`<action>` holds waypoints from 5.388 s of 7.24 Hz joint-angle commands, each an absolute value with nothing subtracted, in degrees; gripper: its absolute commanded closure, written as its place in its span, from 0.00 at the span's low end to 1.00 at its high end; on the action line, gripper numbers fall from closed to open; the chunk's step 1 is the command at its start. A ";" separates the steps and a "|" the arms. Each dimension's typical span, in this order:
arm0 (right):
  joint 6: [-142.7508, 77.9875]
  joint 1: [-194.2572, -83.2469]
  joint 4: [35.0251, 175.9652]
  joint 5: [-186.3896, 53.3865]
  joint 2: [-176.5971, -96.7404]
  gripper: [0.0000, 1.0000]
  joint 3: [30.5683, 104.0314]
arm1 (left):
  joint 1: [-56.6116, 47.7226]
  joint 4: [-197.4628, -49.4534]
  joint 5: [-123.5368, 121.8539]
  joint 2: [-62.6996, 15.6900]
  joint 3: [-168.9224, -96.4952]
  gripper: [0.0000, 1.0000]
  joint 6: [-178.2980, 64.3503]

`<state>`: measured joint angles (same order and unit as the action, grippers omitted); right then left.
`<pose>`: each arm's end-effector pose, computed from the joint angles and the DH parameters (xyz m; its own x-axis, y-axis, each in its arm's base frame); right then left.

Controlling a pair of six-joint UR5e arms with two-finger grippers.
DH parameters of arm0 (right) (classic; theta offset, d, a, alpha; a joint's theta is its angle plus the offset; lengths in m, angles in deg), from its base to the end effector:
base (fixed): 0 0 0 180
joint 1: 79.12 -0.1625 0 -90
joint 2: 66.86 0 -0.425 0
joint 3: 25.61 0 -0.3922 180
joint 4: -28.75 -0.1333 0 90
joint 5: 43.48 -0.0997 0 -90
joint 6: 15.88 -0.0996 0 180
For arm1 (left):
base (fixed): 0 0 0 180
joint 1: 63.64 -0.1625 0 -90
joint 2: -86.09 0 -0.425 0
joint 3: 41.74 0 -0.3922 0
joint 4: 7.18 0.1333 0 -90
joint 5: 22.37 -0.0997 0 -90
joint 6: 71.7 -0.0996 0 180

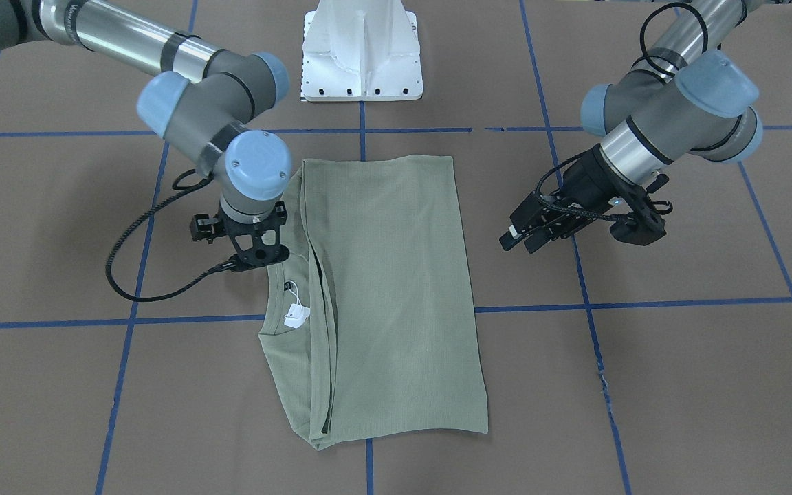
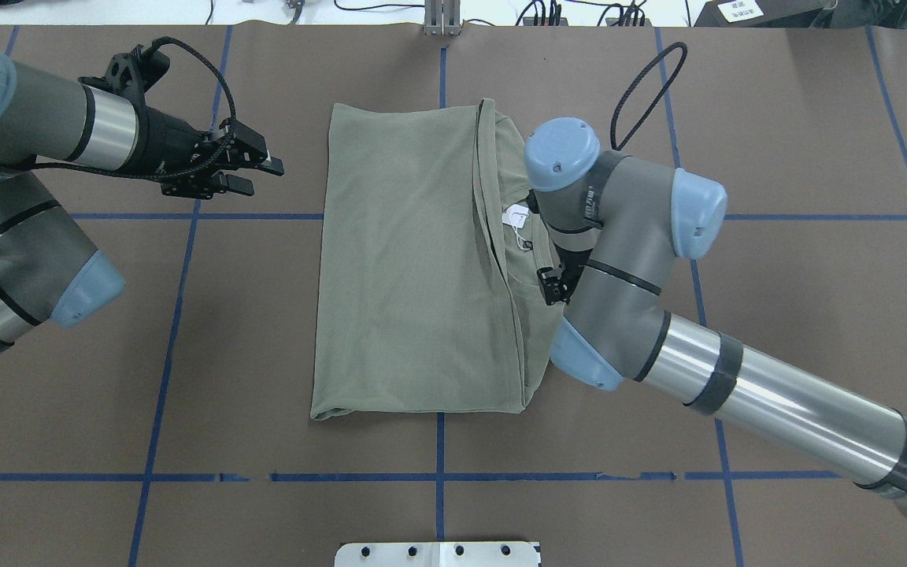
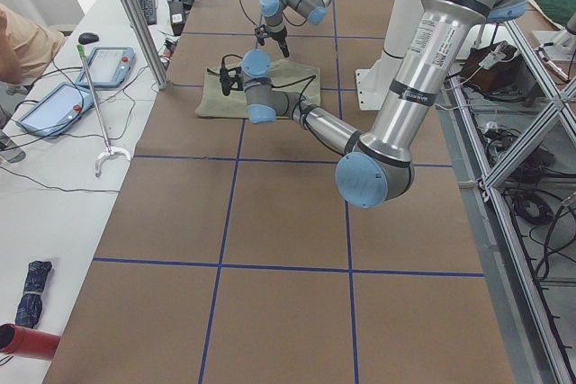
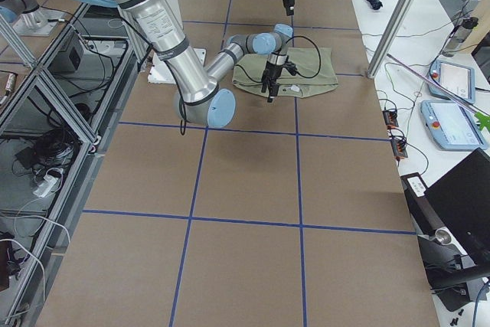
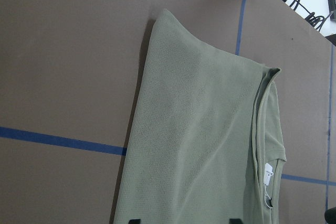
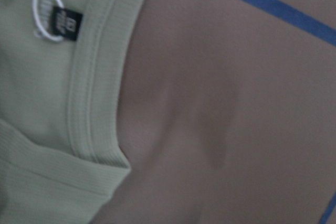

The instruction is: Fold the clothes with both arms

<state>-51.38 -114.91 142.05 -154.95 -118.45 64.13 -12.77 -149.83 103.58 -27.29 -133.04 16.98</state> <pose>-0.5052 -0.4836 0.3173 0.8364 -0.3310 0.4369 0.3665 0.9304 0.0032 0.3367 -0.5325 0.3093 0.1445 -0.1481 -0.9784 0.2632 0.9589 -0.1063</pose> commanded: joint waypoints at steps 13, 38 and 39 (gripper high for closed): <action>-57.54 -117.35 126.31 -155.28 -97.53 0.00 31.70 | -12.75 -149.83 104.19 -24.92 -135.78 0.36 16.98; -140.51 -95.47 114.00 -135.85 -130.67 1.00 78.46 | -12.49 -149.39 105.51 -23.95 -137.63 0.36 16.98; -140.42 -95.64 114.09 -136.03 -130.41 1.00 78.72 | -12.49 -149.39 105.51 -23.95 -137.63 0.36 16.98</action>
<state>-140.46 -95.51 114.08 -135.86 -130.53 78.52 -12.50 -149.39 105.51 -23.96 -137.57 16.95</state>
